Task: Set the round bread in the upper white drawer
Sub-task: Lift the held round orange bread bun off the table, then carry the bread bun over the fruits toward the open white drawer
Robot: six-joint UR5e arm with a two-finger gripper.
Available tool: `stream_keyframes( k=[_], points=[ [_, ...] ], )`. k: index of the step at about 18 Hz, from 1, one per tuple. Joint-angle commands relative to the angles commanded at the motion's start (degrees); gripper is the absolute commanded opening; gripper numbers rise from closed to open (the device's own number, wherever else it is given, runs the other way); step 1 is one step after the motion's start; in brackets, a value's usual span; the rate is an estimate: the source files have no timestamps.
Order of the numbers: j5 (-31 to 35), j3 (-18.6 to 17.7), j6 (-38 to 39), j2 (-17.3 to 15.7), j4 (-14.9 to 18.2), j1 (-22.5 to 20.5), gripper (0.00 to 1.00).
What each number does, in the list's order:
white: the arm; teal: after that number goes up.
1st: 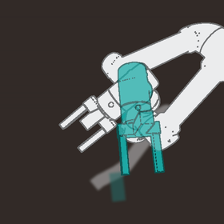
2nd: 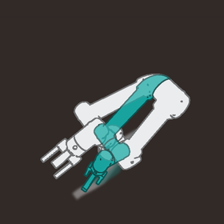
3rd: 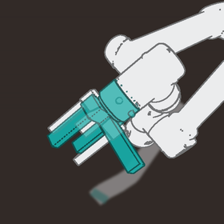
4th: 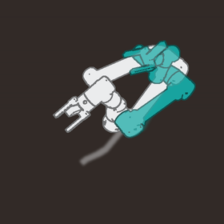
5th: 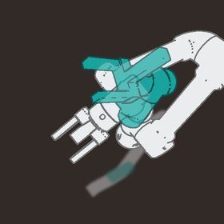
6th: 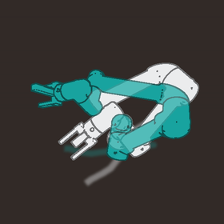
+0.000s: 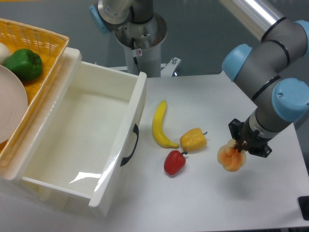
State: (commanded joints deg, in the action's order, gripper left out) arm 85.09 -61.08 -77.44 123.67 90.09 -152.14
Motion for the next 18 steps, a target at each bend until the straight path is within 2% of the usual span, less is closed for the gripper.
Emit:
stream_keyframes(
  k=[4, 6, 9, 15, 18],
  points=[
    [-3.5, -1.7, 4.8, -3.6, -0.3, 1.9, 0.00],
    [-7.3, -3.2, 9.0, -6.3, -0.5, 2.6, 0.00],
    [-8.6, -5.3, 12.3, -10.7, -0.6, 5.2, 0.00],
    [-16.8, -6.8, 21.7, -16.8, -0.6, 7.0, 0.00],
    [-17.9, -8.2, 23.4, -19.2, -0.7, 8.3, 0.00]
  ],
)
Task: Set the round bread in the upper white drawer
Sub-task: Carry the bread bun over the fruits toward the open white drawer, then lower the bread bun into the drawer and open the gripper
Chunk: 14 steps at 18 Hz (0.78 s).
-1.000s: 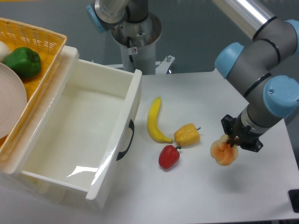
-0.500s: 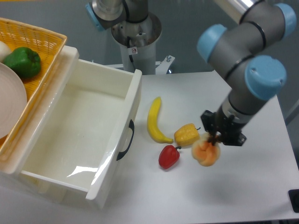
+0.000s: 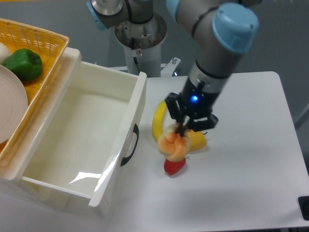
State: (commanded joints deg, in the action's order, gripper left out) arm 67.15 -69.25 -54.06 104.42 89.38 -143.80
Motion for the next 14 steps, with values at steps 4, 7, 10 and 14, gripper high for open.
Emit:
stream_keyframes(
  k=[4, 7, 10, 14],
  points=[
    [0.0, -1.2, 2.8, -1.3, -0.1, 3.4, 0.00],
    [0.2, -3.9, 5.1, -2.4, -2.5, 7.9, 0.01],
    [0.2, -6.3, 6.6, -3.2, -3.4, 10.6, 0.01],
    [0.3, -8.3, 6.7, -3.3, -3.5, 12.1, 0.10]
  ],
)
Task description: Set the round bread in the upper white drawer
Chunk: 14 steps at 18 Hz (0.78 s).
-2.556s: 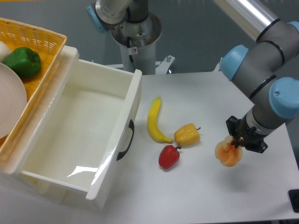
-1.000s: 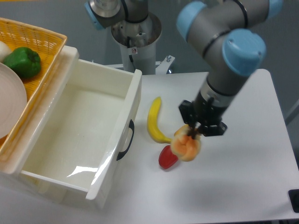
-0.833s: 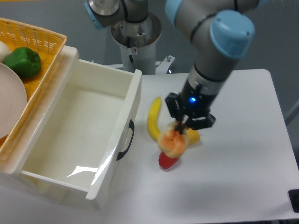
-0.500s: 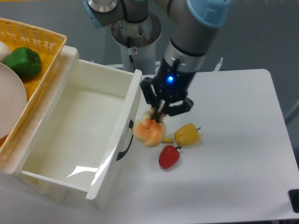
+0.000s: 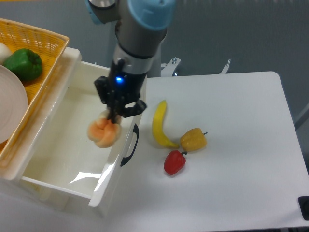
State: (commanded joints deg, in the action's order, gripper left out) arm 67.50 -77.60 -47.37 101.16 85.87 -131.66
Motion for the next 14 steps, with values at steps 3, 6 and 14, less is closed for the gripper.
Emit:
stream_keyframes(
  k=[3, 6, 14],
  points=[
    [0.0, -1.6, -0.1, 0.0, -2.1, 0.6, 0.30],
    [0.0, -3.3, -0.1, 0.2, -4.7, 1.1, 0.54],
    [0.1, -5.3, 0.8, 0.4, -6.8, 2.4, 1.00]
  ],
)
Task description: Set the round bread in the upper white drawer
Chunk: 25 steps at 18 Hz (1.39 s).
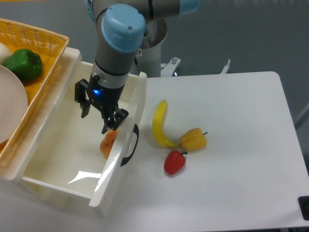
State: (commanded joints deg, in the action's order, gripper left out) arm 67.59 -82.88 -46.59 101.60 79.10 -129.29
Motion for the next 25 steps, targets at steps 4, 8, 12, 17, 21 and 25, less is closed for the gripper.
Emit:
stream_keyframes(
  k=[4, 8, 12, 17, 21, 25],
  points=[
    [1.0, 0.7, 1.8, 0.1, -0.3, 0.0, 1.00],
    [3.7, 0.7, 5.9, 0.2, -5.8, -2.2, 1.00],
    [5.1, 1.8, 6.3, 1.0, -7.8, -5.8, 1.00],
    [5.4, 2.8, 3.4, 3.2, -9.7, -10.6, 1.00],
    [5.5, 2.7, 1.9, 4.8, -9.9, -14.4, 1.00],
    [9.7, 2.3, -7.5, 7.0, -9.8, -17.1, 1.00]
  ],
)
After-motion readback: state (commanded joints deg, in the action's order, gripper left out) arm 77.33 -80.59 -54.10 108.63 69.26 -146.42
